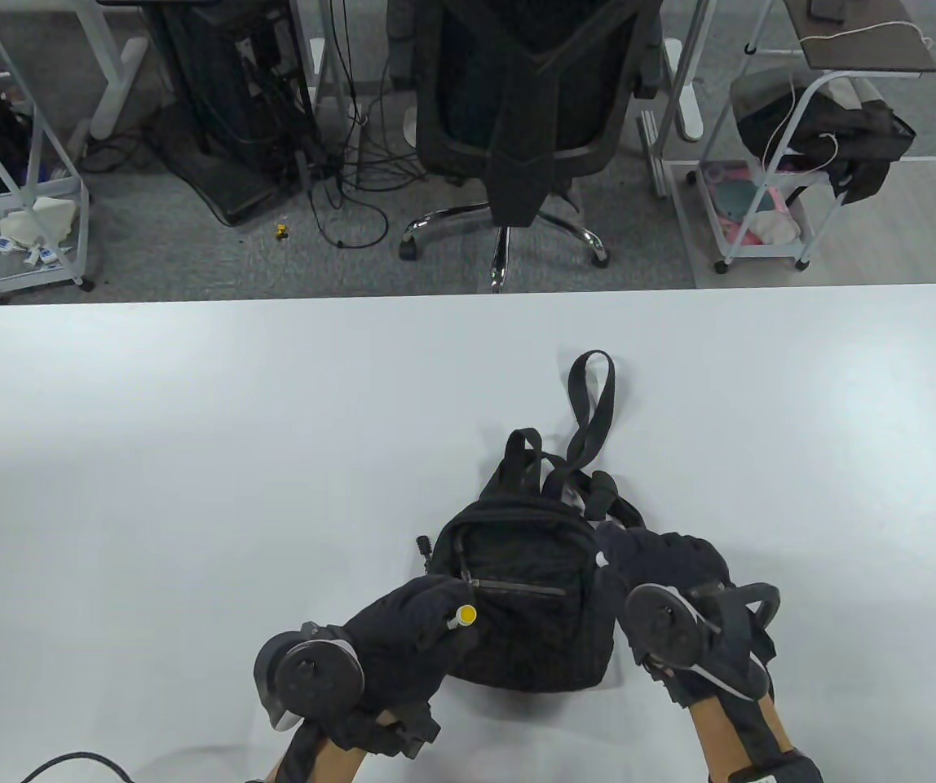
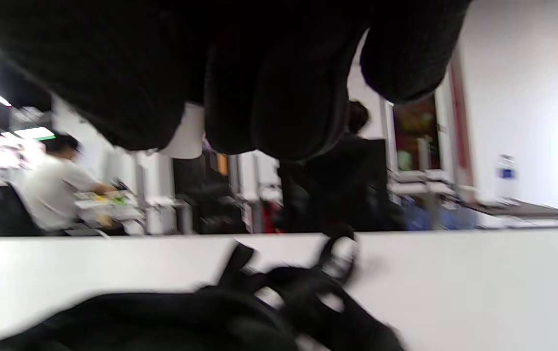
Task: Apply lubricant on backpack
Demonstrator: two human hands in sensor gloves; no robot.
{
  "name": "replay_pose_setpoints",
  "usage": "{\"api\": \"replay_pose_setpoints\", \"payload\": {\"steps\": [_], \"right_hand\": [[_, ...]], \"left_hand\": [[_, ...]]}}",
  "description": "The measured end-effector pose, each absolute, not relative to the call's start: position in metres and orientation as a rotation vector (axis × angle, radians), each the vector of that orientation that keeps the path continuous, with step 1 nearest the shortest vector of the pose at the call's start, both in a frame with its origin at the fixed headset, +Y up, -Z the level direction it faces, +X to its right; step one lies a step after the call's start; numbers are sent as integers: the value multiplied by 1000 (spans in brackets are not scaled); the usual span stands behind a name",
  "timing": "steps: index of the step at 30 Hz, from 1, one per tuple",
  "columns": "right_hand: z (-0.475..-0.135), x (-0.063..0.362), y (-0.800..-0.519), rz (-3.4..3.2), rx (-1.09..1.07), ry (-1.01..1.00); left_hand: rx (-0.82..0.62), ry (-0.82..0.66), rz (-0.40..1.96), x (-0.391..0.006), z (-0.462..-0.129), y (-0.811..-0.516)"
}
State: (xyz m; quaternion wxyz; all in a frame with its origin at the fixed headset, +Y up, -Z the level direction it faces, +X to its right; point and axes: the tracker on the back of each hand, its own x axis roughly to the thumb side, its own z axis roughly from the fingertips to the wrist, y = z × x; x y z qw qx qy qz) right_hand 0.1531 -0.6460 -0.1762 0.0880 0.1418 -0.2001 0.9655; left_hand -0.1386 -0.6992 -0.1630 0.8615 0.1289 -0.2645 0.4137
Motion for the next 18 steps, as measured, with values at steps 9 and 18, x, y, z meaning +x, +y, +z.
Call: {"api": "replay_pose_setpoints", "payload": {"steps": [9, 18], "right_hand": [[-144, 122, -630, 2517, 694, -746], [-141, 106, -641, 2554, 802, -654]], "left_hand": [[241, -580, 777, -129, -163, -705], [221, -612, 717, -119, -161, -707]]}}
